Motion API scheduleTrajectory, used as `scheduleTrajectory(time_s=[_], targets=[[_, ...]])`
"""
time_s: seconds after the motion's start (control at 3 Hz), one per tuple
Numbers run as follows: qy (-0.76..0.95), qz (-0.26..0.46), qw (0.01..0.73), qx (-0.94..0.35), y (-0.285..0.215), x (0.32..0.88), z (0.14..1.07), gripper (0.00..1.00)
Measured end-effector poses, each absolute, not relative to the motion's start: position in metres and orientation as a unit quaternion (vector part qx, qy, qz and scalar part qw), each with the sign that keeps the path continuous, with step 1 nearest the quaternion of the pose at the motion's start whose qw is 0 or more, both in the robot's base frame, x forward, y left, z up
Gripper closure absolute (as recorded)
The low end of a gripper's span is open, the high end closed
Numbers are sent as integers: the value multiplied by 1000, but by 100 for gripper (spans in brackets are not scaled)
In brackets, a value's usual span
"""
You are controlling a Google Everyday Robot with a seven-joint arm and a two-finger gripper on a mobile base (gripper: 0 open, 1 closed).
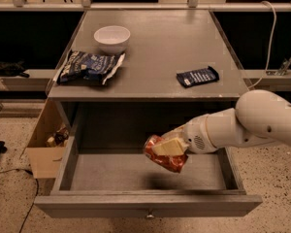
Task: Place coke can into top drawer
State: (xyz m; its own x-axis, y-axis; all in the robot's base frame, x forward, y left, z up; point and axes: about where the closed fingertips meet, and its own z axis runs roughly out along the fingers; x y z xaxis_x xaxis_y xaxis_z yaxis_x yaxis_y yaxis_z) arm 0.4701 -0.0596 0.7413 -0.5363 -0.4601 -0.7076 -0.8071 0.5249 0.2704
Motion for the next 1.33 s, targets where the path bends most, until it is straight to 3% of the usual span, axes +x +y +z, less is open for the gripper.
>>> scheduleTrajectory(time_s=[0.33,1.33], targets=[[818,321,280,-385,-35,507,696,100],[826,317,268,-381,-23,513,652,100]])
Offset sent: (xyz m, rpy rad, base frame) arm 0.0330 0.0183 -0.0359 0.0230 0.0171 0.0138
